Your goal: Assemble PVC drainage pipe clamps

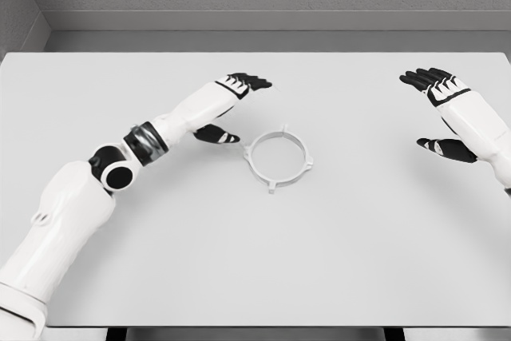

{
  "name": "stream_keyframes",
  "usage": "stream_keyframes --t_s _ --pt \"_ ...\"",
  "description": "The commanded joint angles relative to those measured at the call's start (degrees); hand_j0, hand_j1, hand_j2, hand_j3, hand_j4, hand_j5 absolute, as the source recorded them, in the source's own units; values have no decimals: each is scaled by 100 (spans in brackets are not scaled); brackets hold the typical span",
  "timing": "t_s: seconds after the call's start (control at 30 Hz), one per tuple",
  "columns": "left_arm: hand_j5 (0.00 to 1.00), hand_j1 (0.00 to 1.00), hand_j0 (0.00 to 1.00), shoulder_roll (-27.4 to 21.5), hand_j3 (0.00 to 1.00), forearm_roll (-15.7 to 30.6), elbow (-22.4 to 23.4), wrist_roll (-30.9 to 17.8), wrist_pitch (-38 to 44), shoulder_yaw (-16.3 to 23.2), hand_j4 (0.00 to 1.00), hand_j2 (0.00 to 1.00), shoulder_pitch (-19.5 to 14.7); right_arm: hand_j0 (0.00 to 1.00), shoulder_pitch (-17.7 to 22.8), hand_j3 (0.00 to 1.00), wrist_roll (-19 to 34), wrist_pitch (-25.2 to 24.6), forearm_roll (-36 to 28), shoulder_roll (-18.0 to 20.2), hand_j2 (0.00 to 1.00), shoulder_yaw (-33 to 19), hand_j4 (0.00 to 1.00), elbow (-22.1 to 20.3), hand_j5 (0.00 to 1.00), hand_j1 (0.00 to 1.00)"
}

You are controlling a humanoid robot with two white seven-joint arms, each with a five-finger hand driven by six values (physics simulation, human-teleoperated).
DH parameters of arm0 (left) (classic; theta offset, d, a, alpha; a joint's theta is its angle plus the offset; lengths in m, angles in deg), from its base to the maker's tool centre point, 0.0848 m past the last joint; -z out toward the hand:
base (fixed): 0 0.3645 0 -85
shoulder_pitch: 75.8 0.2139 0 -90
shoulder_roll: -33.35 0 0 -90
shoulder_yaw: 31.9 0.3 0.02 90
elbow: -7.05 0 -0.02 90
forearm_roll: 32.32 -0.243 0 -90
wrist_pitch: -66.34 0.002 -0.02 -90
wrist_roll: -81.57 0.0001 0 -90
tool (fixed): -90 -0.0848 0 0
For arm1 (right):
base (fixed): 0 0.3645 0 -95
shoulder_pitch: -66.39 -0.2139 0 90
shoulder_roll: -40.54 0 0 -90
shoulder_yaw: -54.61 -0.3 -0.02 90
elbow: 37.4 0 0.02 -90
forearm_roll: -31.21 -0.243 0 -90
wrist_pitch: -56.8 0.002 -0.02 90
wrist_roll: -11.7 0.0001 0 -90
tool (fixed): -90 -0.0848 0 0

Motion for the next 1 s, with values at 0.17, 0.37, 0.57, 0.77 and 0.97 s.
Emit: stream_keyframes --t_s 0.17,0.37,0.57,0.77,0.97 --pt "100 100 100 7 100 -10 320 1 2 -87 100 100 -9 100 0 100 -3 -5 -38 5 100 2 100 -2 100 100" --pt "100 100 100 139 100 -18 356 1 2 -25 100 100 35 100 0 100 -12 -5 -38 5 100 11 100 -11 100 100" --pt "100 100 100 148 100 -18 347 1 2 62 100 100 44 100 0 100 -12 -5 -47 5 100 11 100 -20 100 100" --pt "100 100 100 200 100 -27 356 1 2 98 100 100 53 100 0 100 -3 -5 -47 5 100 11 100 -28 100 100" --pt "100 100 100 87 100 -10 373 1 2 -86 100 100 -26 100 0 100 -3 -5 -38 5 100 11 100 -2 100 100"
